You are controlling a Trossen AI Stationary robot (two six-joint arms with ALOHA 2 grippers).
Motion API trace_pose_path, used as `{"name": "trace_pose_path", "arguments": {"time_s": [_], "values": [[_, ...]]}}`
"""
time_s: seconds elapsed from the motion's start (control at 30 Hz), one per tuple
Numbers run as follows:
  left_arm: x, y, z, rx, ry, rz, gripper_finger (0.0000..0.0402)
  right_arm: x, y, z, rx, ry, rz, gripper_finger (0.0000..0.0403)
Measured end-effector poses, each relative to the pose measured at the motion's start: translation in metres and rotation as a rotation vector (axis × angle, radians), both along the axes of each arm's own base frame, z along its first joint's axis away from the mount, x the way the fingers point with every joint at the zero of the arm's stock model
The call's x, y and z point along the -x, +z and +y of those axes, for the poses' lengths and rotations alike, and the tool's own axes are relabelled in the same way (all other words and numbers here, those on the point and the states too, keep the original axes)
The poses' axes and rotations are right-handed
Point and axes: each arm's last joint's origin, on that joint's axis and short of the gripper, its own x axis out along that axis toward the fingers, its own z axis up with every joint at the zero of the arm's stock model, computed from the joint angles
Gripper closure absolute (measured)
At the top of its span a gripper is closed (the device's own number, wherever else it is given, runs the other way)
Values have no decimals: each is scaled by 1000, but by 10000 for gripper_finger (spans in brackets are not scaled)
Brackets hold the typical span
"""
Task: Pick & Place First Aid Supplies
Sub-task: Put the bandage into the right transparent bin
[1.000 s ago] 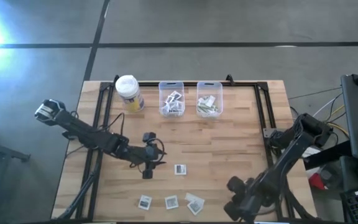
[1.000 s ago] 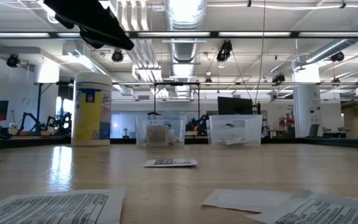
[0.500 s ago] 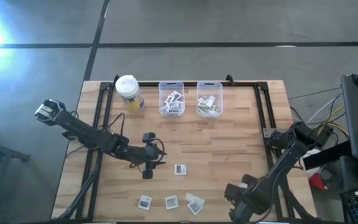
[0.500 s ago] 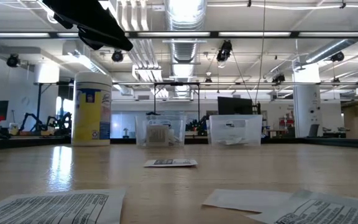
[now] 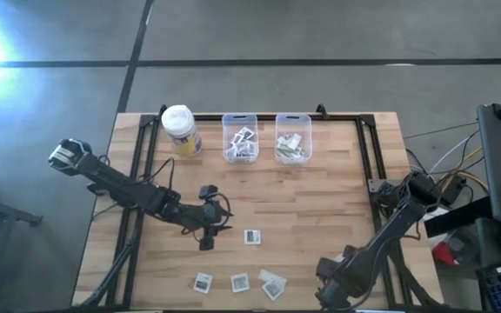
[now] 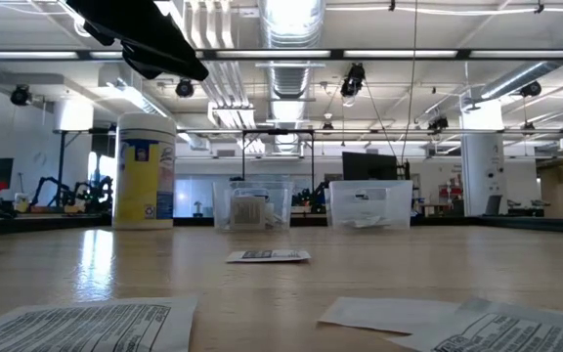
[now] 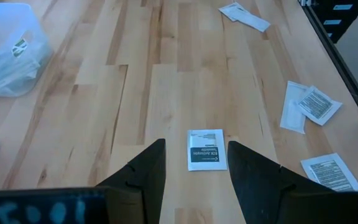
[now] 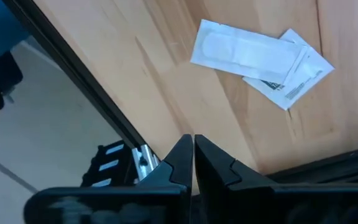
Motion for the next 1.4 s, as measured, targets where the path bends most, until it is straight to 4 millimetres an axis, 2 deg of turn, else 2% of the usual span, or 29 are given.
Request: {"name": "trace_pose_path", "arguments": {"time_s": [0.1,0.3,0.57,0.73,1.0,1.4], "values": [[0,0,0,0,0,0,236,0,-3,0,7,30,-1,390],[0,0,0,-1,0,4,236,0,-8,0,-25,204,-52,390],[1,-2,0,-7,0,18,236,0,-15,-5,0,184,-42,384],[1,-2,0,-6,2,17,236,0,-17,-6,2,176,-32,350],[1,-2,0,-5,2,18,236,-3,-27,-4,11,360,-175,295],[1,-2,0,-5,2,18,236,-3,-40,-6,-4,400,-212,235]]}}
